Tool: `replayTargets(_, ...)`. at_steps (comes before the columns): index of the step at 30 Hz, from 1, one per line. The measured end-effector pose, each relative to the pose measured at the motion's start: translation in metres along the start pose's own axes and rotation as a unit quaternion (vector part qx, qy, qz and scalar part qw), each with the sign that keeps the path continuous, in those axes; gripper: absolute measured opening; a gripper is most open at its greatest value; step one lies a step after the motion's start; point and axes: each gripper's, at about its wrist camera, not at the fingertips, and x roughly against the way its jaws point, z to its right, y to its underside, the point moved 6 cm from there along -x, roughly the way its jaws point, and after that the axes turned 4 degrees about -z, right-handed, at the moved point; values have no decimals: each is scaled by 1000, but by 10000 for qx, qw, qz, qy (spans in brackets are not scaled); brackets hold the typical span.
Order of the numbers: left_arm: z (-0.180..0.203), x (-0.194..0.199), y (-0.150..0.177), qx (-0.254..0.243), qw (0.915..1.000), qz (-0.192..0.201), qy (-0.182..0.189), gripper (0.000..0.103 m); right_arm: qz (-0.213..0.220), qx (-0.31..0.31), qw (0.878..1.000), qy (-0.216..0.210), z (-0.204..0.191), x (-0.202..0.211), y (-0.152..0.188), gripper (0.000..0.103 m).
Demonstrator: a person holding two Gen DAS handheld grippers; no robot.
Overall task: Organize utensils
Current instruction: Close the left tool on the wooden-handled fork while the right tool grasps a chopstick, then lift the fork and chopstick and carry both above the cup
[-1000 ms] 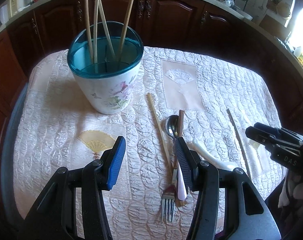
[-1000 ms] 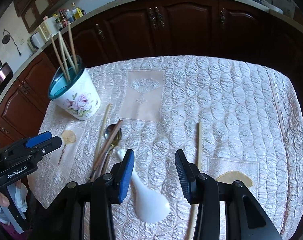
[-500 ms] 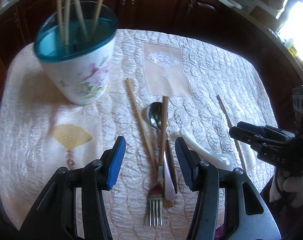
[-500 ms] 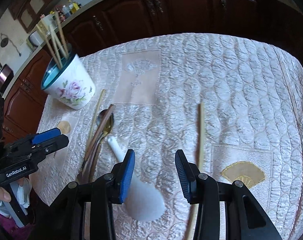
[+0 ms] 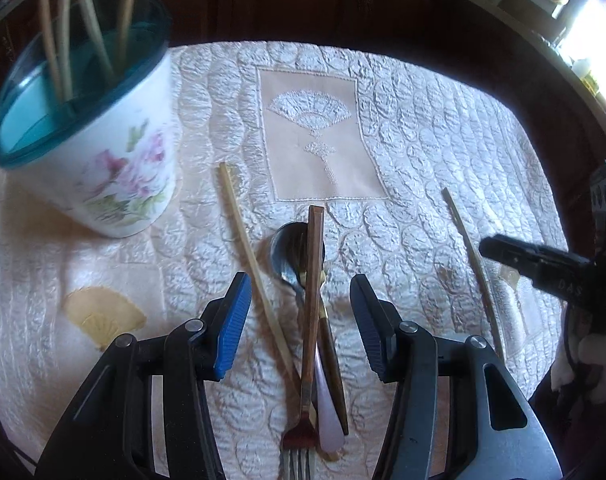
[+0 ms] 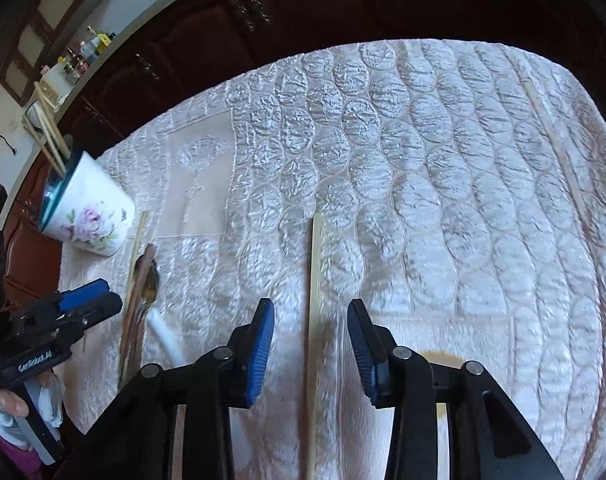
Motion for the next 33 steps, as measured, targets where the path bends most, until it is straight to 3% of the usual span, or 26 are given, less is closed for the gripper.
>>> replayTargets(3,2,-7,-6,-114,9999,-41,-87,50,-103,20,9999,6,-1,-14,-9,32)
replayTargets(10,12,-21,-20,-460,9986,-206,-173,29,-167,164,9997,11,-7,-28,-24,29)
replayTargets(16,18,-33,-29,-663,9967,-325,-330,21,-223,273,9994,40,-14,-37,-35,26)
replayTargets(19,20,-41,-32,-701,9960,-422,-354,11,-228,303,9993,39,-17,-41,-40,17)
replayTargets(23,22,-39,-34,-617,9969,-393,-276,9,-234,323,9992,-40,-17,-41,-41,6)
replayTargets(33,15,26,-30,-486,9986,162,89,9,50,618,9978,-239,-31,-5,-38,5)
